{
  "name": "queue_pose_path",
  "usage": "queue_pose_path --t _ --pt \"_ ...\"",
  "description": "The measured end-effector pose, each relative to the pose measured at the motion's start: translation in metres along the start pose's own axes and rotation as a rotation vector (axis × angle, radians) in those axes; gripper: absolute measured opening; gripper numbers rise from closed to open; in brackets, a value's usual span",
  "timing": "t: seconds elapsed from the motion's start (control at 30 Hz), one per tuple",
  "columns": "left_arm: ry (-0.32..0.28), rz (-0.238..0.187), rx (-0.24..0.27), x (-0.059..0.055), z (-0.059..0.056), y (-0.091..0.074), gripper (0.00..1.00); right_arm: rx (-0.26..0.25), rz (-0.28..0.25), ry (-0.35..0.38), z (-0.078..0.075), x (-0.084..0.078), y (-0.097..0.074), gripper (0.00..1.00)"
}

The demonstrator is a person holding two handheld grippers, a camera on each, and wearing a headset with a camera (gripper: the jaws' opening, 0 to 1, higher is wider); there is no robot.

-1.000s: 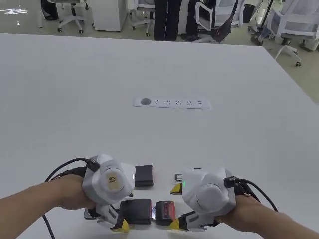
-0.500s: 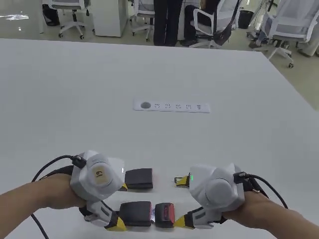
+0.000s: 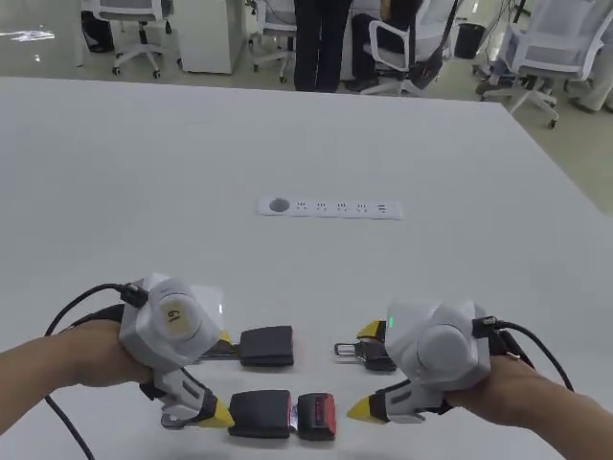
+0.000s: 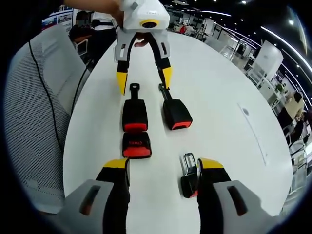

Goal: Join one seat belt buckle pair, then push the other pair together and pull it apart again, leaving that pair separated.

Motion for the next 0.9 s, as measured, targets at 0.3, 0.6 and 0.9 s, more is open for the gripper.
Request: queue_pose_path --t 0.3,0.6,0.9 --pt "-0.028 -0.024 0.027 0.007 0.013 -0.005 0.59 -0.022 -0.005 0.038 -0.016 -0.009 -0.001 0.55" --pt "-0.029 -0.03 0.038 0.005 0.038 0.005 0.59 -0.031 0.005 0.054 -0.031 -0.022 0.008 0.54" --pt "-0.035 -0.005 0.018 0.007 0.052 0.018 0.57 -0.002 0.043 0.052 -0.041 -0.034 0.019 0.51"
Point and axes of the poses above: the centre of the closed fingertips' face, and the gripper's own axes: y roughly forward along the fingers, z roughly to its left, x roughly out of its top, the point moved 10 cm from there along -y, roughly backward along the fingers, and after that the axes turned 9 degrees about -x, right-handed, at the moved point
